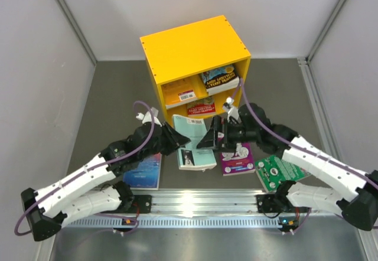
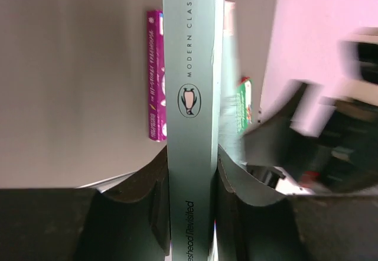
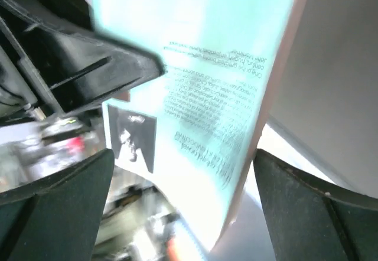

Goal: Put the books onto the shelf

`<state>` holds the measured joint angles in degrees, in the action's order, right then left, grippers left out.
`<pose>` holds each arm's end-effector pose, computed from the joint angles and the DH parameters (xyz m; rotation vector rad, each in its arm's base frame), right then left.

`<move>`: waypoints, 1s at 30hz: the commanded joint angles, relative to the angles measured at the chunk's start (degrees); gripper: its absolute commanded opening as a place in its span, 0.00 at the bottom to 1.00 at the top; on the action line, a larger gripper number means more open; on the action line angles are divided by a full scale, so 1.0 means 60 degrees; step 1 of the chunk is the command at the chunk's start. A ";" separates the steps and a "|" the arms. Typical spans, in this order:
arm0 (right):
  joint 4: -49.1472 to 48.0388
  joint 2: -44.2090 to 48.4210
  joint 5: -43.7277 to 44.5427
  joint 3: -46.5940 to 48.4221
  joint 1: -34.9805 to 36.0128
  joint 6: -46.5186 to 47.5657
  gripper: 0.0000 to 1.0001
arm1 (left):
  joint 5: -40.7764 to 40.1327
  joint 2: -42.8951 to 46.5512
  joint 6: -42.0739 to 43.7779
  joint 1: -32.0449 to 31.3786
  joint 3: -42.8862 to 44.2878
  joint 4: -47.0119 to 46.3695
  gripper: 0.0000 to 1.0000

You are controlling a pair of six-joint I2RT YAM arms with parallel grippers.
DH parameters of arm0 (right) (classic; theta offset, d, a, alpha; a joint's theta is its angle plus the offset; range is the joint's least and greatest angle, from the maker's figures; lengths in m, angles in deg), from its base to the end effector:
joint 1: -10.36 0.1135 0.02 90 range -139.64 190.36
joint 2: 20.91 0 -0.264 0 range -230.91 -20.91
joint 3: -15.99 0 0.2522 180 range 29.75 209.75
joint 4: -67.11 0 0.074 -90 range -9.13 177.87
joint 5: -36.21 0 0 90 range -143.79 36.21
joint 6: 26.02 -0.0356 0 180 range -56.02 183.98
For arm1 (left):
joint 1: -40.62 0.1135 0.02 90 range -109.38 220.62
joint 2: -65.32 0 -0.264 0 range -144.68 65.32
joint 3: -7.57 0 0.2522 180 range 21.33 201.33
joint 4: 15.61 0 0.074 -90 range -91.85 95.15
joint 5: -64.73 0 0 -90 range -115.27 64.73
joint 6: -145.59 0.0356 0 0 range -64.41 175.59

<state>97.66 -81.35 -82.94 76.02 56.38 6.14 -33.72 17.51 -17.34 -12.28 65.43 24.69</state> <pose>0.1487 0.1790 0.2873 -0.1069 2.4828 1.4902 0.1160 -0.1447 0.2981 -0.4993 2.2627 -1.1062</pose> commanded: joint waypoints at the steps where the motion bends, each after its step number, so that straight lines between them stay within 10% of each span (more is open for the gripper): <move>1: 0.5528 0.0450 0.3106 0.2639 0.0065 0.3587 1.00 | -0.0189 -0.0278 0.0274 0.0028 0.0897 0.0966 0.00; 7: 0.7424 0.0816 0.5794 0.4663 0.0620 0.4909 1.00 | 0.0148 -0.1346 0.0070 0.0028 0.1878 0.1785 0.00; 17: 0.7997 -0.1247 0.9338 0.6440 0.5907 0.3914 1.00 | 0.0441 -0.3632 -0.0019 0.0014 0.4031 0.2591 0.00; 30: 0.6796 -0.3181 1.0115 0.6543 0.6451 0.4060 1.00 | 0.1055 -0.4219 -0.0282 -0.0001 0.5335 0.2578 0.00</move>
<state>141.40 -98.45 -26.72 113.13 93.99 29.96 -29.61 -8.35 -17.18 -12.02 92.73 43.25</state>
